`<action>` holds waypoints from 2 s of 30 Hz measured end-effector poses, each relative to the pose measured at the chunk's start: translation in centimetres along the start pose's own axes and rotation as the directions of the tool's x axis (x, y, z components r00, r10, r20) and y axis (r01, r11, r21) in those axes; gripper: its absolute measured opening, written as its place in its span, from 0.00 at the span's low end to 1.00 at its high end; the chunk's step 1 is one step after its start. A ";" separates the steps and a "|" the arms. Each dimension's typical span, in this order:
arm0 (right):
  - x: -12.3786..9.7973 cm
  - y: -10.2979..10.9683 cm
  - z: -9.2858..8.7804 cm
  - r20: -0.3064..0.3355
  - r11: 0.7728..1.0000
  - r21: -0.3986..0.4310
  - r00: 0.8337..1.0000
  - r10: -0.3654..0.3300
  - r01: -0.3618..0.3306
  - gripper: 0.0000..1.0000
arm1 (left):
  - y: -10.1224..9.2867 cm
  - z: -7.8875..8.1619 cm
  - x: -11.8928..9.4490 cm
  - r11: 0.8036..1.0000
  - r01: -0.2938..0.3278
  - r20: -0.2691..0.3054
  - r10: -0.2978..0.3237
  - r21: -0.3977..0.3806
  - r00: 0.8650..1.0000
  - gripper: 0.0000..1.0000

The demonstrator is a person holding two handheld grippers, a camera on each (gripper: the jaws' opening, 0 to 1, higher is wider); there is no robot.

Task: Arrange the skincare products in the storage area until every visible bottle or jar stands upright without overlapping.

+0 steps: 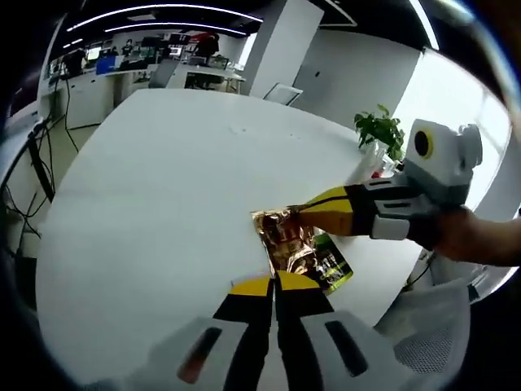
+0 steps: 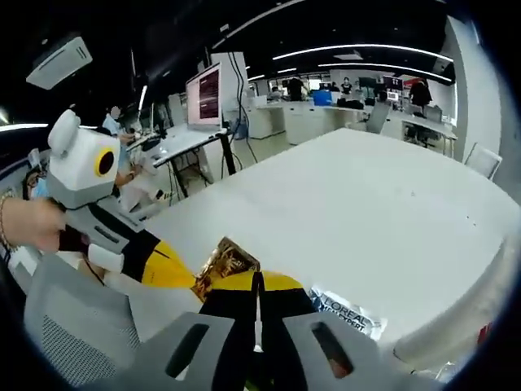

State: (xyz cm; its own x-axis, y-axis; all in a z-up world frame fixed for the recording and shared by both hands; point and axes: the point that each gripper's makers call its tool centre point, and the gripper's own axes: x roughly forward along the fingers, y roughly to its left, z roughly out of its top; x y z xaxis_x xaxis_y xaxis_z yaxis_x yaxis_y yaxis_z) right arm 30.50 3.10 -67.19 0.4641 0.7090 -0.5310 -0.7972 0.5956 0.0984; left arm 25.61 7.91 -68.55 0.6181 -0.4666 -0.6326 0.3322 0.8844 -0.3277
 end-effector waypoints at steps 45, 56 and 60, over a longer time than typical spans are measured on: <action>0.7 -2.2 2.1 0.081 0.964 0.267 0.996 -0.021 -0.002 0.01 | 1.6 1.5 3.6 0.849 0.298 0.228 -0.216 -0.437 0.949 0.02; 2.8 -2.8 -1.1 -0.035 0.995 0.083 0.998 -0.050 0.053 0.01 | 1.7 0.2 3.7 0.879 0.219 0.143 -0.174 -0.423 0.974 0.02; 3.5 -2.8 -2.0 -0.065 0.998 0.044 0.997 -0.050 0.053 0.01 | 1.9 -0.4 4.2 0.890 0.190 0.117 -0.155 -0.415 0.981 0.02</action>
State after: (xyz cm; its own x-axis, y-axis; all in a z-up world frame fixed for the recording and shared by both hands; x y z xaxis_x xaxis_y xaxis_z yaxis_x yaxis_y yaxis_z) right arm 33.55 3.20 -70.99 0.4777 0.6521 -0.5887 -0.7537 0.6485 0.1067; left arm 28.57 7.69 -72.11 0.6379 -0.5960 -0.4877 0.1173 0.7010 -0.7034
